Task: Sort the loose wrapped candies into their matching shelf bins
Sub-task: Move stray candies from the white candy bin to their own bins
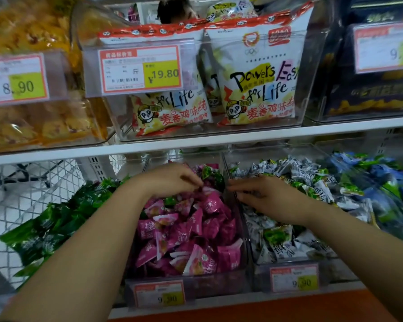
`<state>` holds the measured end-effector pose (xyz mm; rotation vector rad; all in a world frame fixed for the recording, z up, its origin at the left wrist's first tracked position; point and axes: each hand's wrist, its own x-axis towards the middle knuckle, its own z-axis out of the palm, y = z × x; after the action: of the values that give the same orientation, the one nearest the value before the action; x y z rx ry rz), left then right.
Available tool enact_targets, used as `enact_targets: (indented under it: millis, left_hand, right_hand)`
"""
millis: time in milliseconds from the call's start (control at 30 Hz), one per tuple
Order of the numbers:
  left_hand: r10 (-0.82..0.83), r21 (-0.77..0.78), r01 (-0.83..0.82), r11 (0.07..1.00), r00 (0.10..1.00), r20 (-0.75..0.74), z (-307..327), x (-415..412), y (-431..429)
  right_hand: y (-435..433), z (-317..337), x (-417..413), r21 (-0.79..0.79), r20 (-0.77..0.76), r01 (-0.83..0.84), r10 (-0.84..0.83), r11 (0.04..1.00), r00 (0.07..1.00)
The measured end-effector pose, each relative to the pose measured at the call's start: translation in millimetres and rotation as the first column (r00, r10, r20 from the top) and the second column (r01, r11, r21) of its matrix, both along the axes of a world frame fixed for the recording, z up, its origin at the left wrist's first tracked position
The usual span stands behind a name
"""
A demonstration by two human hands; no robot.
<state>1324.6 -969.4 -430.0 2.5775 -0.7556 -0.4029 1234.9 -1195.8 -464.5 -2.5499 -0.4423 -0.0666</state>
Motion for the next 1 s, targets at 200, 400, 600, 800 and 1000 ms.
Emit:
enact_targets:
  millis: [200, 400, 600, 800, 1000]
  left_hand:
    - [0.215, -0.189, -0.180, 0.965, 0.959, 0.186, -33.4, 30.8, -38.4]
    - [0.271, -0.122, -0.243, 0.962, 0.890, 0.366, -49.5, 39.2, -52.7]
    - [0.417, -0.525, -0.233, 0.819, 0.869, 0.265, -34.3, 17.8, -32.3]
    - [0.203, -0.617, -0.063, 0.785, 0.966, 0.160, -18.6, -13.0, -75.2]
    - [0.181, -0.498, -0.061, 0.865, 0.963, 0.197, -23.1, -2.8, -83.9]
  right_hand:
    - [0.4, 0.6, 1.3, -0.004, -0.005, -0.004, 0.004, 1.000, 1.000]
    - [-0.3, 0.1, 1.3, 0.011, -0.020, 0.008, -0.008, 1.000, 1.000]
    - [-1.4, -0.3, -8.4, 0.037, 0.052, 0.045, -0.047, 0.998, 0.998]
    - [-13.4, -19.4, -28.0, 0.071, 0.370, 0.208, -0.219, 0.976, 0.903]
    - [-19.6, -20.5, -33.3, 0.079, 0.393, 0.204, -0.219, 0.976, 0.893]
